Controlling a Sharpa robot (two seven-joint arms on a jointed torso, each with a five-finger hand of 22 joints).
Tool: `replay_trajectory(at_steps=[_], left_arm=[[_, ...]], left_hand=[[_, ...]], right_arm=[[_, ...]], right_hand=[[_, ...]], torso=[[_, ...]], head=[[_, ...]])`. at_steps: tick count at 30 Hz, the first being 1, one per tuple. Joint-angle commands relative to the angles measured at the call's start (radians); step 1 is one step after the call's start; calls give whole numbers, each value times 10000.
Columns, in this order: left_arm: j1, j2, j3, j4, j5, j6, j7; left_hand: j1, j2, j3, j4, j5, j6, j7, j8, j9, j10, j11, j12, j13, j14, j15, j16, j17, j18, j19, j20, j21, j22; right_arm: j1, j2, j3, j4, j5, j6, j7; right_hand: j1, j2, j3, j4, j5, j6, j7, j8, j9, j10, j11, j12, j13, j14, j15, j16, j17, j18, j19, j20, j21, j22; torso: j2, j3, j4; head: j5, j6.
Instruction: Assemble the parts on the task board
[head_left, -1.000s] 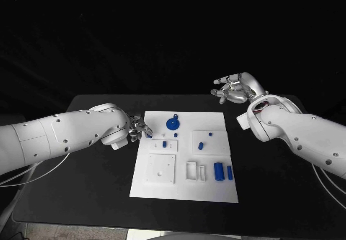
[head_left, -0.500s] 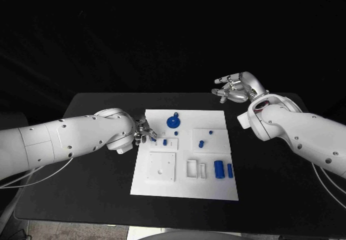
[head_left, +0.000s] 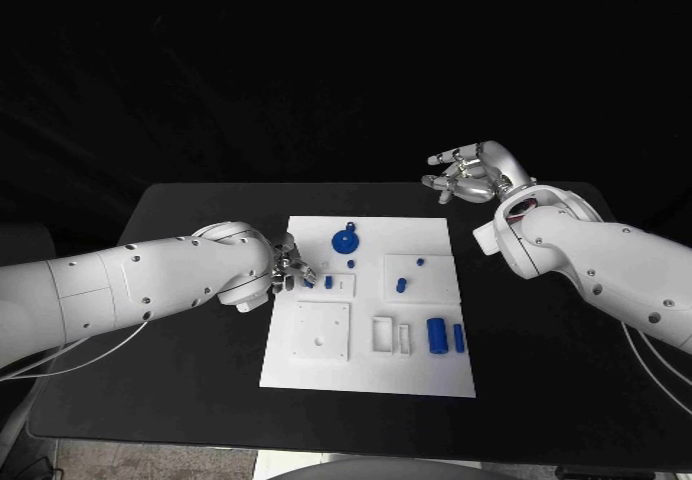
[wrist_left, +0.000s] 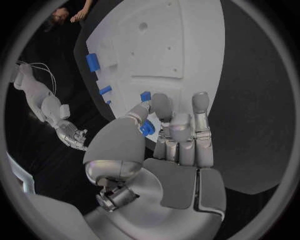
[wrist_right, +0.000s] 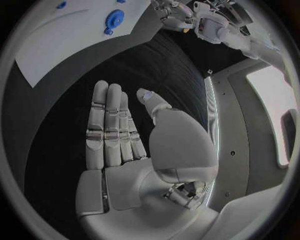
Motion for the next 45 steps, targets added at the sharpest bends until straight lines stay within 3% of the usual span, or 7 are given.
replay_trajectory(at_steps=[1, 18, 27, 45], left_arm=[[-14, 65, 6, -26, -192, -67, -44], [-117, 132, 6, -121, -454, -301, -53], [-140, 143, 6, -139, -540, -418, -135], [-245, 192, 7, -194, -553, -180, -211]], left_hand=[[21, 126, 581, -537, -66, 1505, -1260, 57, 2034, 99, -440, -25, 12, -17, -66, -41, -7, -27, 2, -39, -8, 199], [46, 177, 567, -493, -244, 1489, -1249, 48, 1877, 98, -428, -74, 97, -24, -56, -88, -73, -8, 5, -14, -33, 198], [73, 285, 518, -434, -568, 1431, -1232, 52, 1771, 94, -419, -165, 337, -43, -53, -125, -129, -45, -2, -34, -72, 196], [87, 311, 501, -412, -646, 1410, -1224, 49, 1722, 94, -410, -236, 462, -59, -47, -149, -160, -58, -2, -44, -96, 197]], right_arm=[[-7, -1, 6, 7, 13, 133, 93], [-13, -8, 6, -3, 13, 148, 83], [-16, -9, 6, -6, 13, 151, 79], [-20, -24, 6, -7, 12, 181, 66]], right_hand=[[47, 15, -26, -47, 60, -24, 76, -25, -12, -35, 6, 42, -9, 50, 26, -65, 13, -112, -28, 31, 68, -8], [47, 15, -26, -47, 60, -24, 76, -25, -12, -35, 6, 42, -9, 50, 26, -65, 13, -112, -28, 31, 68, -8], [47, 15, -26, -47, 60, -24, 76, -25, -12, -35, 6, 42, -9, 50, 26, -65, 13, -112, -28, 31, 68, -8], [47, 15, -26, -47, 60, -24, 76, -25, -12, -35, 6, 42, -9, 50, 26, -65, 13, -112, -28, 31, 68, -8]], torso=[[-3, -6, 5], [-6, -10, 6], [-3, -8, 1], [-5, 3, 5]], head=[[1, -9], [12, -30], [27, -19], [-5, -70]])
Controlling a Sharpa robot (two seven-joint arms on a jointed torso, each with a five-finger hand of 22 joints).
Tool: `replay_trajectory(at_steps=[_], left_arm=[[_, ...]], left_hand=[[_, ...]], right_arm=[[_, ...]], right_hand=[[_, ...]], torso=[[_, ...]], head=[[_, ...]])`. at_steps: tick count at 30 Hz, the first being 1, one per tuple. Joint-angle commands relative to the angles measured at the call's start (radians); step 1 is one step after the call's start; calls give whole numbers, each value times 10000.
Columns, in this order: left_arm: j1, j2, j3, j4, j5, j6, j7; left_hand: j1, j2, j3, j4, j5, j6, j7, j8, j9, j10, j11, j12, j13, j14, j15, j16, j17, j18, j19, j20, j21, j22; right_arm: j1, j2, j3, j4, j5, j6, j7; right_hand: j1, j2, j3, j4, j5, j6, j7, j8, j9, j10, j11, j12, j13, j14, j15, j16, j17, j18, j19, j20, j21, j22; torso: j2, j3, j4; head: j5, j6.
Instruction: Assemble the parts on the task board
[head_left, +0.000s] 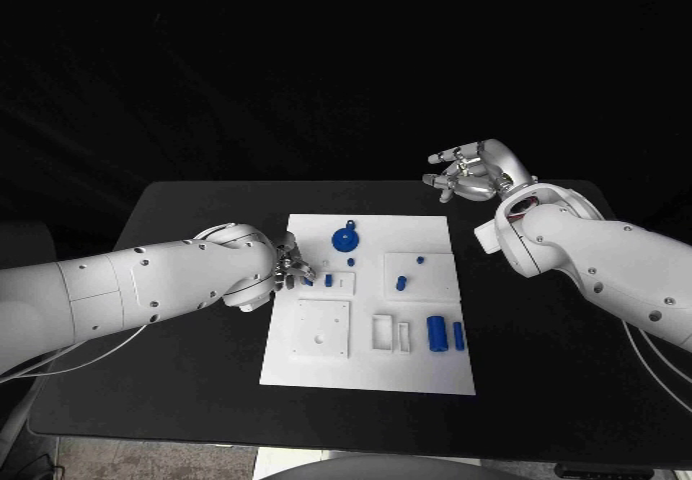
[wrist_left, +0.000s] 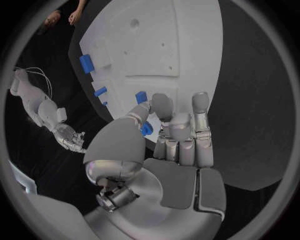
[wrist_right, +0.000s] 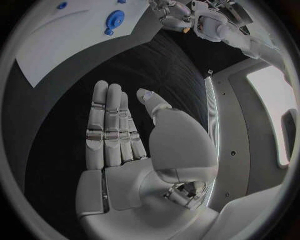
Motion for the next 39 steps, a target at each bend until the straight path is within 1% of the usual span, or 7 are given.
replay_trajectory(at_steps=[1, 8, 12, 18, 29, 35, 39], left_arm=[[-53, 15, -19, 12, -74, 131, -96], [-73, -16, -19, 99, -121, 308, -147], [-86, -36, -19, 129, -149, 364, -165], [-97, -48, -19, 146, -161, 491, -181], [-132, 45, -19, -53, -162, 545, -167], [-167, 142, -18, -154, -124, 637, -127], [-198, 198, -18, -210, -105, 615, -96]], left_hand=[[77, 213, 443, -410, -56, 1408, -1225, 14, 1390, 96, -412, -21, 9, -16, -44, -65, -7, -58, -1, -43, -58, 193], [167, 243, 409, -382, -265, 1380, -1203, 12, 1212, 93, -394, -98, 159, -60, -27, -97, -52, -66, -27, -29, -100, 193], [267, 281, 338, -314, -579, 1377, -1190, 4, 925, 90, -378, -206, 437, -69, -20, -108, -71, -61, -17, -16, -131, 193], [378, 280, 285, -268, -722, 1400, -1171, 7, 494, 93, -364, -390, 809, -85, -5, -136, -117, -70, -20, -16, -170, 194], [425, 336, 204, -186, -1088, 1390, -1159, 8, 282, 93, -340, -468, 1031, -93, 8, -154, -149, -58, -2, 6, -208, 192], [490, 198, -17, -95, -1227, 1496, -1164, 12, -207, 90, -289, -459, 1109, -129, 42, -157, -174, -9, -3, 87, -263, 196], [436, 124, -133, 22, -1321, 1510, -1172, 13, -235, 99, -289, -437, 1107, -120, 52, -143, -166, 9, 0, 121, -277, 193]], right_arm=[[-7, -6, 4, 6, 0, 146, 70], [-10, -13, 4, 3, 0, 155, 70], [-13, -11, 4, 1, 0, 156, 73], [-19, -6, 4, -6, 0, 163, 76], [-26, 9, 4, -9, 0, 163, 79], [-27, 21, 4, -19, 0, 165, 79], [-28, 34, 4, -29, 0, 171, 79]], right_hand=[[47, 15, -26, -47, 61, -25, 77, -25, -12, -35, 7, 42, -12, 50, 26, -65, 16, -112, -28, 31, 68, -10], [47, 15, -26, -47, 61, -25, 77, -25, -12, -35, 7, 42, -12, 50, 26, -65, 16, -112, -28, 31, 68, -10], [47, 15, -26, -47, 61, -25, 77, -25, -12, -35, 7, 42, -12, 50, 26, -65, 16, -112, -28, 31, 68, -10], [47, 15, -26, -47, 61, -25, 77, -25, -12, -35, 7, 42, -12, 50, 26, -65, 16, -112, -28, 31, 68, -10], [24, 33, -34, -40, 81, -34, 77, -25, -13, -43, 8, 49, -19, 49, 28, -73, 17, -113, -25, 34, 69, -53], [24, 33, -34, -40, 81, -34, 77, -25, -13, -43, 8, 49, -19, 49, 28, -73, 17, -113, -25, 34, 69, -53], [24, 33, -34, -40, 81, -34, 77, -25, -13, -43, 8, 49, -19, 49, 28, -73, 17, -113, -25, 34, 69, -53]], torso=[[1, 1, 5], [-3, 1, 4], [-5, 0, 10], [2, 2, -3], [7, -2, -5], [3, 8, -14], [10, 5, -17]], head=[[-5, -15], [-3, -39], [-11, -39], [-5, -57], [-32, -68], [-54, -90], [-86, -104]])
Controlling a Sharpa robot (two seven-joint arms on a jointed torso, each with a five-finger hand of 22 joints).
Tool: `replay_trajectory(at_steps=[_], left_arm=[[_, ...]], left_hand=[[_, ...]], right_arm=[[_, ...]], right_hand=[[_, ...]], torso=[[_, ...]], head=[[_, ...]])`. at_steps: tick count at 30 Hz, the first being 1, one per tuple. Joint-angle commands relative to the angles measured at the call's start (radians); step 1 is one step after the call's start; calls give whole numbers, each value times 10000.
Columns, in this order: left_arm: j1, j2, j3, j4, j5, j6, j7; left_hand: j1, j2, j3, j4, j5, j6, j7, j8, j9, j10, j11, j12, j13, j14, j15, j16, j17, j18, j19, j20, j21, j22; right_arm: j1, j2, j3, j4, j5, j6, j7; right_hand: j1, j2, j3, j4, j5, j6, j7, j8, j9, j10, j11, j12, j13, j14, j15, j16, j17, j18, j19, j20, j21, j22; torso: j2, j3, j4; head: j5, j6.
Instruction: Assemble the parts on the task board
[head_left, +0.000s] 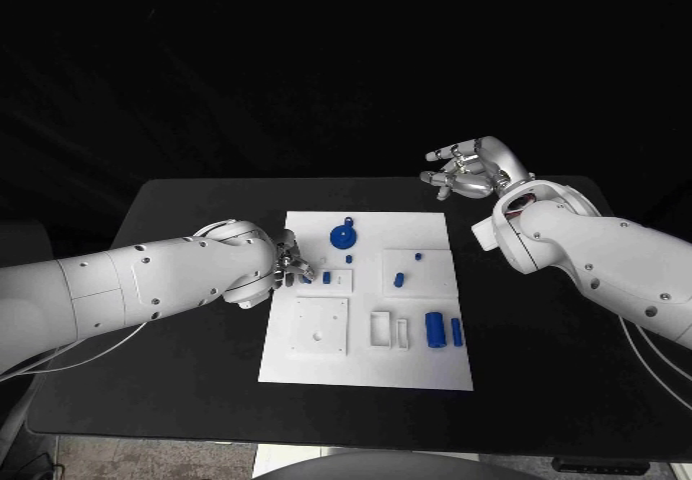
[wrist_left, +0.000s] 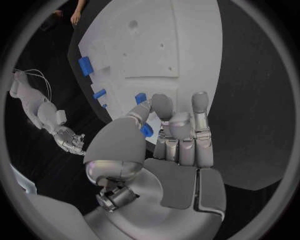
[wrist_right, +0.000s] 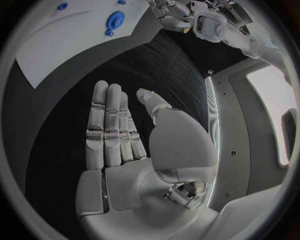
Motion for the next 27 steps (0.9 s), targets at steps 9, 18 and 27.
replay_trajectory(at_steps=[9, 18, 27], left_arm=[[-175, 118, -75, -168, 54, 336, -40], [-180, 121, -75, -237, 55, 392, -59], [-181, 76, -74, -310, 5, 394, -111]], left_hand=[[170, -100, -497, 660, -663, 1495, -1201, -70, -141, 100, -301, 17, -17, -58, 23, -38, -41, 51, 69, 149, -154, 193], [262, -339, -776, 1184, -1235, 1531, -1230, -70, -170, 100, -311, 27, -33, -61, 18, -33, -48, 39, 96, 152, -222, 196], [191, -861, -904, 2052, -2149, 1625, -1269, -66, -174, 99, -324, 28, -40, -78, 5, -47, -74, 71, 125, 174, -259, 197]], right_arm=[[-10, 22, 5, -9, -3, 136, 77], [-16, 20, 5, -20, -3, 139, 77], [-32, 3, 5, -22, -2, 133, 77]], right_hand=[[24, 33, -34, -40, 35, -5, 48, -25, -13, -43, 8, 49, -10, 49, 28, -34, 10, -113, -25, 34, 69, -9], [24, 33, -34, -40, 35, -5, 48, -25, -13, -43, 8, 49, -10, 49, 28, -34, 10, -113, -25, 34, 69, -9], [23, 30, -35, -38, 55, -43, 50, -29, -15, -51, 10, 53, -11, 43, 30, -39, 8, -114, -26, 36, 65, -41]], torso=[[-8, -1, 12], [-10, -7, 12], [-16, -12, 14]], head=[[-65, -49], [-81, -44], [-91, -21]])
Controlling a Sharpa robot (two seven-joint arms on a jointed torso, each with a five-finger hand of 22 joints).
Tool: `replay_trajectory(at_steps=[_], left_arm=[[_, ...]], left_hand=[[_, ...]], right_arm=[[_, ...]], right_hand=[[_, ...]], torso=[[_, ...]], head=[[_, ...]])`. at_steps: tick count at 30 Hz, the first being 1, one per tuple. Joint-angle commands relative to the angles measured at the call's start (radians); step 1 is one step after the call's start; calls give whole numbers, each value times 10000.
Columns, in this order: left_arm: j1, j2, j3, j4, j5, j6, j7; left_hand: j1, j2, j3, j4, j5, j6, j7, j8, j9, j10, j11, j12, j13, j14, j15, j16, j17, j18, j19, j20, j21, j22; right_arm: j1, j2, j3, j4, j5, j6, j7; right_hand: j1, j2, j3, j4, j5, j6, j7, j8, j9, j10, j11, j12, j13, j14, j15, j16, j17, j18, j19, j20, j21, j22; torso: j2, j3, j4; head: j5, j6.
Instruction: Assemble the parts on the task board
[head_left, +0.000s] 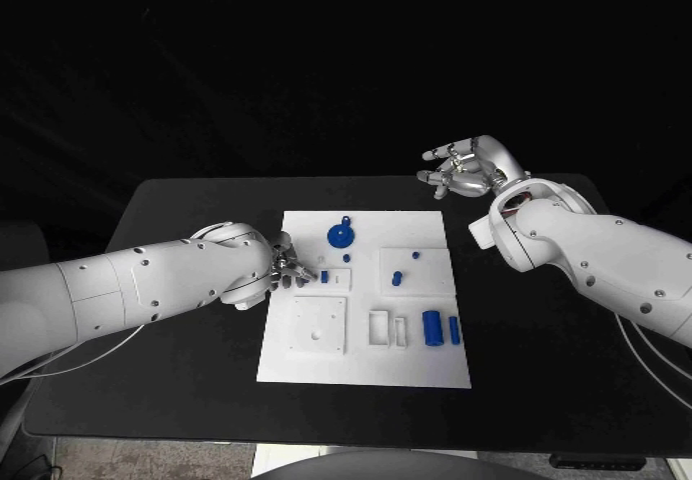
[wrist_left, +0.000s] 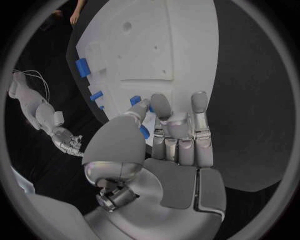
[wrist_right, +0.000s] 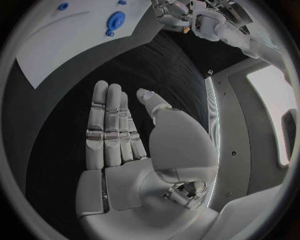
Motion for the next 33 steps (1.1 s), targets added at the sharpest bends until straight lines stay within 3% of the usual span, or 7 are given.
replay_trajectory(at_steps=[1, 3, 12, 16, 22, 25, 33], left_arm=[[-67, -14, -46, -33, -11, 294, -149], [-67, -29, -46, -47, -32, 283, -158], [-67, -80, -43, -85, -60, 166, -142], [-66, -123, -40, -102, -59, 47, -116], [-61, -210, -36, -81, 20, -112, -60], [-56, -266, -28, -42, 85, -157, -44], [18, -444, 67, 85, 323, -219, -16]], left_hand=[[-9, -280, 43, 377, -401, 71, -14, 34, 23, 388, -41, 33, 3, -75, 4, -45, 6, 72, 28, 64, -63, 201], [237, -559, 144, 988, -553, 104, -21, 25, 85, 391, -54, 22, 22, -79, 7, -36, 19, 72, 43, 61, -60, 208], [235, -828, 29, 1621, -859, 159, 2, 34, 146, 390, -27, 13, 20, -85, 2, -69, -18, 99, 34, 91, -93, 199], [-13, -1110, -79, 2021, -1510, 191, 22, 35, 154, 388, -7, -28, 5, -119, 9, -143, -116, 101, 28, 86, -115, 193], [-756, -1553, -547, 2367, -1615, -276, 186, 6, -658, 402, 57, -42, -238, -155, 7, -182, -138, 43, 22, -12, -155, 188], [-711, -1331, -1794, 2388, -1556, -358, 236, 22, -1235, 401, 93, 14, -383, -154, 34, -224, -175, 11, 37, -17, -201, 185], [-588, -1182, -1684, 2392, -1085, -484, 310, 34, -1948, 385, 140, -23, -716, -269, 43, -429, -411, -47, 46, -74, -382, 183]], right_arm=[[-14, -2, 5, 8, -3, 118, 77], [-17, -6, 5, 9, -3, 117, 78], [-40, -10, 5, 10, -2, 108, 87], [-51, -13, 5, 11, -2, 103, 88], [-65, -16, 5, 10, -1, 97, 89], [-71, -18, 5, 9, 0, 98, 88], [-83, -25, 5, 1, 5, 103, 87]], right_hand=[[23, 30, -35, -38, 56, -46, 53, -29, -15, -50, 10, 53, -12, 43, 30, -40, 11, -113, -25, 36, 65, -8], [23, 30, -35, -38, 56, -46, 53, -29, -15, -50, 10, 53, -12, 43, 30, -40, 11, -113, -25, 36, 65, -8], [23, 30, -35, -38, 56, -46, 53, -29, -15, -50, 10, 53, -12, 43, 30, -40, 11, -113, -25, 36, 65, -8], [23, 30, -35, -38, 56, -46, 53, -29, -15, -50, 10, 53, -12, 43, 30, -40, 11, -113, -25, 36, 65, -8], [22, 26, -44, -33, 61, -100, 56, -31, -18, -55, 12, 53, -14, 45, 32, -41, 9, -113, -21, 38, 66, -25], [22, 26, -44, -33, 61, -100, 56, -31, -18, -55, 12, 53, -14, 45, 32, -41, 9, -113, -21, 38, 66, -25], [22, 26, -44, -33, 61, -100, 56, -31, -18, -55, 12, 53, -14, 45, 32, -41, 9, -113, -21, 38, 66, -25]], torso=[[-4, -2, 3], [-1, -4, 4], [3, -8, -1], [3, -13, 4], [-8, -6, 6], [-1, -3, 5], [1, -2, 2]], head=[[-4, 21], [-7, 24], [0, 42], [5, 77], [2, 90], [1, 110], [-4, 129]])
